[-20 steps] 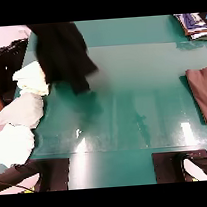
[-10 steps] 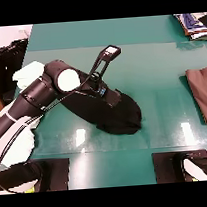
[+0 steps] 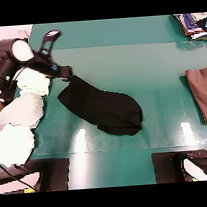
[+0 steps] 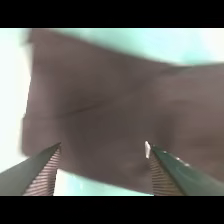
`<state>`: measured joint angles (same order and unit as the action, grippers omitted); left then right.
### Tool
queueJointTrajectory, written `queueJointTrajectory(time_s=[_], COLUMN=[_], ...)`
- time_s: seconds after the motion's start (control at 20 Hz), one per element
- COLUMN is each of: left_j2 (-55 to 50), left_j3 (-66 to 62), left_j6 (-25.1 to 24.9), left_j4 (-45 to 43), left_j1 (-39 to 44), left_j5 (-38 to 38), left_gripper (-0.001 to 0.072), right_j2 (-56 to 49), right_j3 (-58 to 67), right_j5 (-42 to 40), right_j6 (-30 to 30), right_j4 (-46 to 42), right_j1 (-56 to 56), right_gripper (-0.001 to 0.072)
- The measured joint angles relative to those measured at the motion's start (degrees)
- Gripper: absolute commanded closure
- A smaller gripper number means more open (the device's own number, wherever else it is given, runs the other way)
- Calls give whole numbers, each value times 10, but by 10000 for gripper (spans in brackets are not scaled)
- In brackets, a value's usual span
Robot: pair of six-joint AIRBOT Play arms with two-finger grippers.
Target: Fold the shirts.
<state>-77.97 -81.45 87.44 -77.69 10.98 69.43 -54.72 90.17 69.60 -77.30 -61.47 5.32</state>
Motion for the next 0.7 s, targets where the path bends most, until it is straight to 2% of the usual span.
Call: queueJointTrajectory(time_s=[0.2, 0.45, 0.5, 0.55, 0.65, 0.7], left_j2=[-57, -131, -142, -150, -160, -164], left_j3=[46, 62, 63, 64, 63, 60], left_j6=[-38, -82, -86, -89, -94, -95], left_j4=[73, 132, 137, 141, 149, 149], left_j1=[-104, -131, -128, -124, -118, -118], left_j5=[-9, -23, -28, -30, -38, -38], left_gripper=[85, 86, 105, 282, 588, 684], right_j2=[0, 0, 0, 0, 0, 0], right_j3=[0, 0, 0, -1, -9, -17], right_j5=[0, 0, 0, 0, 0, 1], right_j6=[0, 0, 0, 0, 0, 0], right_j4=[0, 0, 0, 0, 0, 0], right_j1=[0, 0, 0, 0, 0, 0], right_gripper=[694, 693, 694, 694, 693, 694])
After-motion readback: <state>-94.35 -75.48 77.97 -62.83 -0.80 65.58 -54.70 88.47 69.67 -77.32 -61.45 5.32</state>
